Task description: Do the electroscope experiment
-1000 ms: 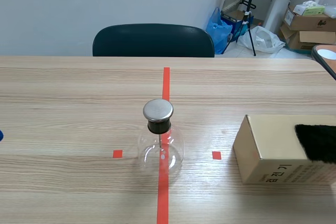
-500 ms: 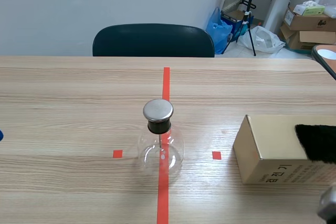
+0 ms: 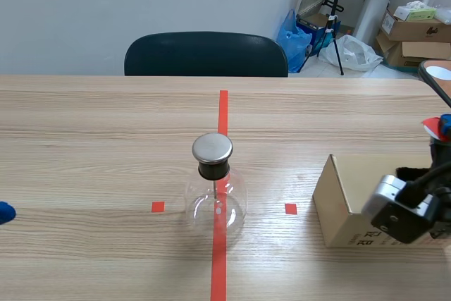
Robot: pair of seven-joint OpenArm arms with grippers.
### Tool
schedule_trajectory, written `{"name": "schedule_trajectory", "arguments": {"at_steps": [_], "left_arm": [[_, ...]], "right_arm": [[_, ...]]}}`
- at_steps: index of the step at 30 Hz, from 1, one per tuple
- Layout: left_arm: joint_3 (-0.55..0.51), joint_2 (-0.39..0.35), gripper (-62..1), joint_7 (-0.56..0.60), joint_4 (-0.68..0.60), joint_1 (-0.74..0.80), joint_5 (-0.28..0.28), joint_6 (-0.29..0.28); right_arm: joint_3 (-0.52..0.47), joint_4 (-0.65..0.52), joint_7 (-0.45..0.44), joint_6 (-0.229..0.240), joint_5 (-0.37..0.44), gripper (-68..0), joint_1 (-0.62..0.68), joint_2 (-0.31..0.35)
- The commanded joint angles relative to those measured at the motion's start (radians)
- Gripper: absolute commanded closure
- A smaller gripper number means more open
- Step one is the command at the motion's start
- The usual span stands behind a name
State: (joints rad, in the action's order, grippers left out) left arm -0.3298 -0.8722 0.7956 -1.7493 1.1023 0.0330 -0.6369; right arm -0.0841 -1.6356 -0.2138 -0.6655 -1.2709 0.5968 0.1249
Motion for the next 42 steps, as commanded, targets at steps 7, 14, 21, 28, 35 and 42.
{"name": "schedule_trajectory", "arguments": {"at_steps": [7,14,21,28,35,42], "left_arm": [[0.000,0.004,-62.3,0.014,-0.004,0.000,-0.030,0.002],[0.000,0.004,-62.3,0.018,-0.004,-0.003,0.000,0.006],[0.000,0.004,-62.3,0.018,-0.004,-0.003,0.001,0.006],[0.000,0.004,-62.3,0.015,-0.004,-0.003,0.075,0.019],[0.000,0.005,-62.3,0.016,0.003,-0.003,0.126,0.024],[0.000,0.005,-62.3,0.016,0.003,-0.003,0.132,0.047]], "right_arm": [[0.119,-0.008,0.142,0.035,-0.047,-1.8,-0.068,0.028],[0.249,-0.008,0.262,0.084,-0.082,-1.8,-0.123,0.045],[0.370,-0.006,0.369,0.095,-0.131,-1.8,-0.162,0.052],[0.448,0.004,0.451,0.114,-0.177,-1.8,-0.179,0.052],[0.508,0.043,0.517,0.113,-0.190,-1.8,-0.182,0.052],[0.563,0.090,0.584,0.105,-0.190,-1.8,-0.217,0.052]]}}
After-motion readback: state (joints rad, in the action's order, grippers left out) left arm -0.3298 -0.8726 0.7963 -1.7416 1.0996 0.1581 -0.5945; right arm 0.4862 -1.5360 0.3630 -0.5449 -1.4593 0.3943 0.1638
